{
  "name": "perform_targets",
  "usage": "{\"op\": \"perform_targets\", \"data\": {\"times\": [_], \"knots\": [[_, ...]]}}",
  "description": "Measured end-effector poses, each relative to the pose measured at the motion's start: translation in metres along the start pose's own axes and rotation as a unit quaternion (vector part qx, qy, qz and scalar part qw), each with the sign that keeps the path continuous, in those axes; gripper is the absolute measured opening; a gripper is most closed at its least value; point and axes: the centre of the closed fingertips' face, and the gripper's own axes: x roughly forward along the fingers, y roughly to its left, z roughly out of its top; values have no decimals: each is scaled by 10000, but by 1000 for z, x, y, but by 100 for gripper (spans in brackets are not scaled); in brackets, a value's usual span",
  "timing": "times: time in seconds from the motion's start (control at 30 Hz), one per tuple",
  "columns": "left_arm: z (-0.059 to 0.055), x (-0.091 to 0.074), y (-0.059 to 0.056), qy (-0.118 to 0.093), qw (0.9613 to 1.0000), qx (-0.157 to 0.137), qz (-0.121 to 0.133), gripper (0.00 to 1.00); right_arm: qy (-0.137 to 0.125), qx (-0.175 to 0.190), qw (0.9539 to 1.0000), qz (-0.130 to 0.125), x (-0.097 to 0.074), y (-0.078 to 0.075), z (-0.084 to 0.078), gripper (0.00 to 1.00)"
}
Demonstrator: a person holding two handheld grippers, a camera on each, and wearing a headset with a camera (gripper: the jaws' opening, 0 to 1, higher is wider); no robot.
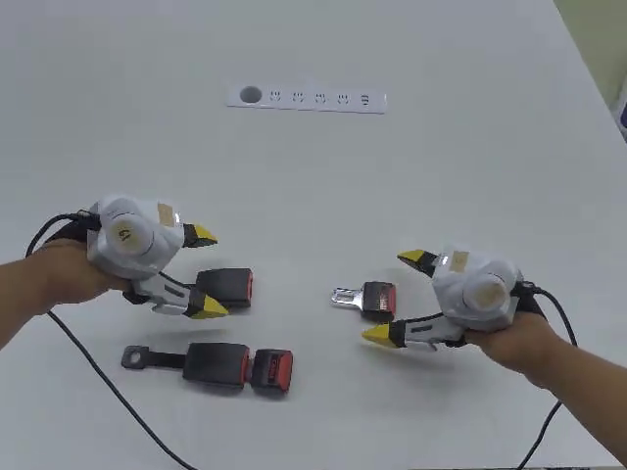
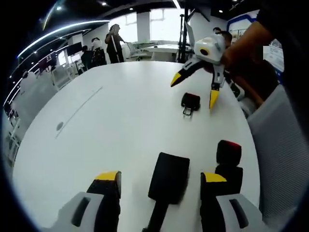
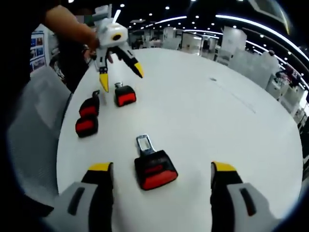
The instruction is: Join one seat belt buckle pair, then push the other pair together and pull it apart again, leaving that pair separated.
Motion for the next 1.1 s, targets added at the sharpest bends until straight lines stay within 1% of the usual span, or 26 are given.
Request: {"op": "perform_targets", "data": {"times": [0.03, 0.07, 0.1, 0.13, 0.17, 0.23, 0.27, 0.3, 0.33, 0.37, 0.4, 0.43, 0.5, 0.57, 0.63, 0.73, 0.77, 0.8, 0.93, 1.1], "knots": [[3, -4, 1, -119, 9999, -49, 95, 72, -149, 153, 9998, -40, -2, 2, 5, 86], [6, -9, 2, -258, 9992, -186, 225, 75, -231, 174, 9995, -104, -4, 3, 8, 87], [7, -13, 1, -304, 9988, -252, 299, 76, -234, 142, 9995, -155, -5, 5, 9, 87], [6, -18, 0, -343, 9982, -290, 396, 77, -237, 105, 9993, -262, -9, 7, 10, 87], [5, -21, -2, -355, 9979, -315, 441, 79, -249, 111, 9992, -287, -10, 8, 11, 88], [4, -28, -6, -420, 9964, -467, 572, 82, -350, 249, 9985, -325, -13, 15, 15, 88], [2, -31, -7, -423, 9956, -539, 642, 83, -418, 263, 9981, -375, -16, 19, 17, 89], [1, -34, -8, -451, 9945, -617, 719, 85, -471, 258, 9977, -422, -18, 20, 19, 89], [2, -39, -9, -585, 9919, -758, 831, 87, -541, 287, 9970, -464, -21, 24, 22, 90], [2, -42, -12, -669, 9901, -886, 863, 88, -562, 349, 9966, -489, -23, 26, 22, 90], [0, -47, -13, -727, 9872, -1023, 982, 89, -601, 405, 9959, -547, -26, 28, 23, 90], [-3, -50, -14, -719, 9865, -1035, 1049, 91, -645, 426, 9953, -583, -27, 30, 24, 92], [-9, -57, -21, -716, 9857, -1017, 1141, 95, -715, 471, 9942, -650, -31, 35, 25, 94], [-12, -66, -26, -811, 9826, -1107, 1248, 95, -730, 464, 9943, -623, -34, 43, 25, 96], [-15, -73, -32, -863, 9807, -1174, 1301, 95, -727, 372, 9946, -638, -36, 50, 26, 96], [-22, -83, -42, -890, 9808, -1142, 1304, 95, -749, 292, 9949, -612, -41, 59, 26, 97], [-23, -87, -46, -933, 9808, -1155, 1265, 96, -746, 240, 9950, -614, -43, 62, 26, 97], [-23, -91, -50, -1026, 9799, -1190, 1226, 98, -788, 228, 9949, -589, -46, 68, 27, 98], [-30, -100, -59, -1009, 9805, -1146, 1233, 98, -817, 141, 9948, -599, -52, 77, 26, 99], [-35, -108, -67, -1040, 9805, -1129, 1226, 97, -821, 117, 9946, -622, -60, 86, 22, 99]]}}
